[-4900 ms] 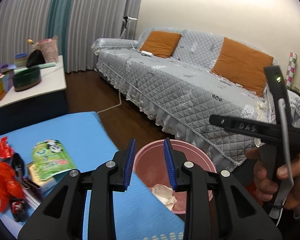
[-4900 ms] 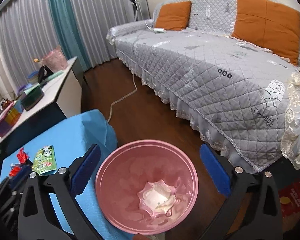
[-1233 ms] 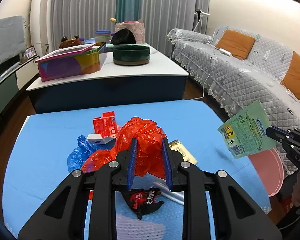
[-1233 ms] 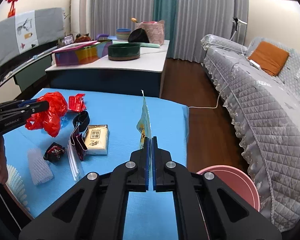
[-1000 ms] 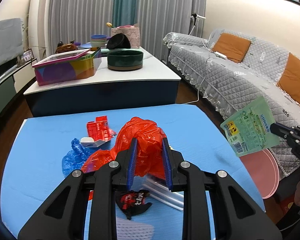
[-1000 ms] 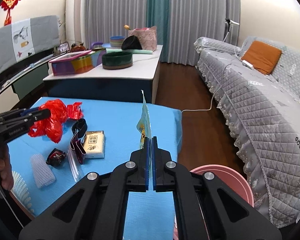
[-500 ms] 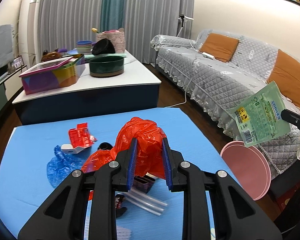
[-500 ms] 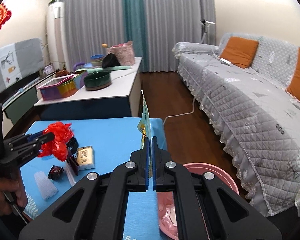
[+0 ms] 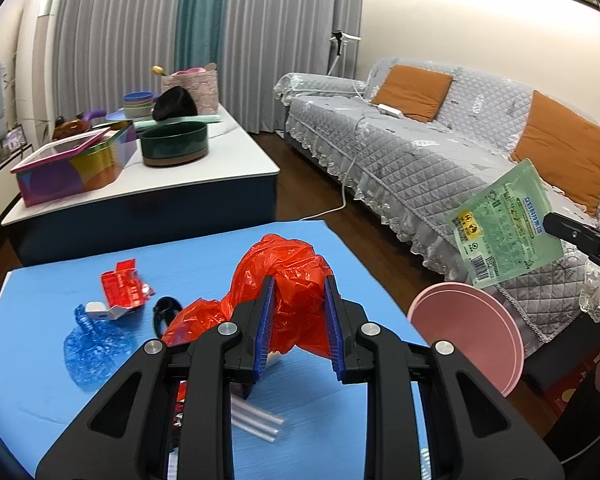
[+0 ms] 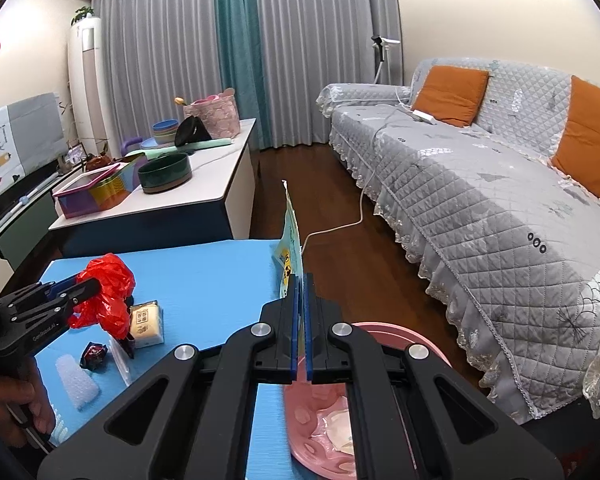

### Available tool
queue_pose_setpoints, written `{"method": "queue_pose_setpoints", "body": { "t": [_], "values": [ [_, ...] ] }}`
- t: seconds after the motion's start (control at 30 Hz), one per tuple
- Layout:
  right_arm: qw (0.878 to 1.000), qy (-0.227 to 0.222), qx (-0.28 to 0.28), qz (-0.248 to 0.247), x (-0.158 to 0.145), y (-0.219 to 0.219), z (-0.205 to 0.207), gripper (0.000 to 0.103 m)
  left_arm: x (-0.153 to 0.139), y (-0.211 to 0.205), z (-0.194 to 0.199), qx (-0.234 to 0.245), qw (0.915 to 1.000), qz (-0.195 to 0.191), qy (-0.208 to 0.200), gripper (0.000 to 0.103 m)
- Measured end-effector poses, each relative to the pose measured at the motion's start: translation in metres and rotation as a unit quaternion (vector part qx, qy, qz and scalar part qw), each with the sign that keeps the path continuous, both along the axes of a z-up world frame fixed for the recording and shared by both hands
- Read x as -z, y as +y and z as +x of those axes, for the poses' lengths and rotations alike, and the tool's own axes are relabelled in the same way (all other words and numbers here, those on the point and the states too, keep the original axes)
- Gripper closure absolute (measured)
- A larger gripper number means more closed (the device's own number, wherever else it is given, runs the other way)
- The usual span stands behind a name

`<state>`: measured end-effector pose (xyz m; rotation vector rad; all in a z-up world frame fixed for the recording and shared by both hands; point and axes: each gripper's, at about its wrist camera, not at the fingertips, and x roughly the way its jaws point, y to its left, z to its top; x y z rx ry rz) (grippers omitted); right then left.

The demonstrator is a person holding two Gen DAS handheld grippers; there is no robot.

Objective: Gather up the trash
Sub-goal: 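Carry red bag over pink bucket with left tool while right tool carries green pouch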

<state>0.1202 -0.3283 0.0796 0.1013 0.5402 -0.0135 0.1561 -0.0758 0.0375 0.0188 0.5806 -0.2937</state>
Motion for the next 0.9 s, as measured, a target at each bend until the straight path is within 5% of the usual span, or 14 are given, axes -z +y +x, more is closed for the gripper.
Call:
{"method": "queue_pose_setpoints", "body": {
  "t": [0.43, 0.9],
  "values": [
    [0.999, 0.005, 0.044, 0.000, 0.004, -0.039, -0.013, 0.101, -0.003, -0.055, -0.001, 0.057, 0.9983, -0.008, -0.006, 0.079],
    [0.995, 0.031, 0.094, 0.008, 0.026, -0.094, -0.029, 0.101, 0.010, -0.142, -0.008, 0.158, 0.9874, 0.004, 0.004, 0.079]
  ]
}}
